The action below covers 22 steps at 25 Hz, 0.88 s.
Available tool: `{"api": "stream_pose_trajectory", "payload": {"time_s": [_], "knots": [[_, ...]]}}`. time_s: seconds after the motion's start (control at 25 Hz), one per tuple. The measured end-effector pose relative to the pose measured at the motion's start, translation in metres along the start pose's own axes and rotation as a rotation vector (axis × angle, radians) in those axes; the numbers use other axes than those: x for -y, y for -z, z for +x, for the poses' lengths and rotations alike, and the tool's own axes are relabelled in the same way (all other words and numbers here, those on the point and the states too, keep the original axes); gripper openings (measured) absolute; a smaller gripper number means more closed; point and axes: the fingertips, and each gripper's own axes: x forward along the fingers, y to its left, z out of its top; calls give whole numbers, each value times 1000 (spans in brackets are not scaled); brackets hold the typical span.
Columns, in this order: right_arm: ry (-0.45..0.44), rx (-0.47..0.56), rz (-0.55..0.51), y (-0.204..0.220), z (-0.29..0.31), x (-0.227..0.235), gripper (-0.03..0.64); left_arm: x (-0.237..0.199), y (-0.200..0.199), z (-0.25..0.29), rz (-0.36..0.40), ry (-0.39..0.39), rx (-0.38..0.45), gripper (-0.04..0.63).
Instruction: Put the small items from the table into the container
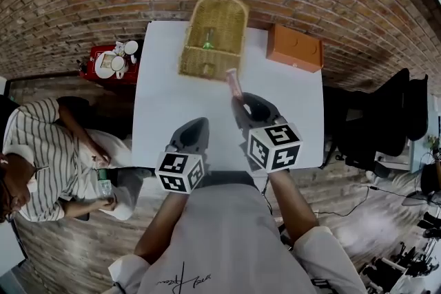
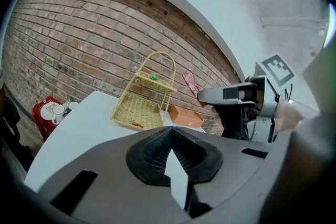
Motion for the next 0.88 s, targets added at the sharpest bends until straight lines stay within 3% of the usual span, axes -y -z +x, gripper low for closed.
{"api": "stream_pose_trajectory", "payload": {"time_s": [0.32, 0.88], "knots": [[-13, 5, -48, -36, 19, 15, 112, 1, -11, 9, -1, -8, 9, 10], [-30, -28, -75, -62, 59, 35, 113, -9, -24, 15, -11, -36, 8, 9]]}}
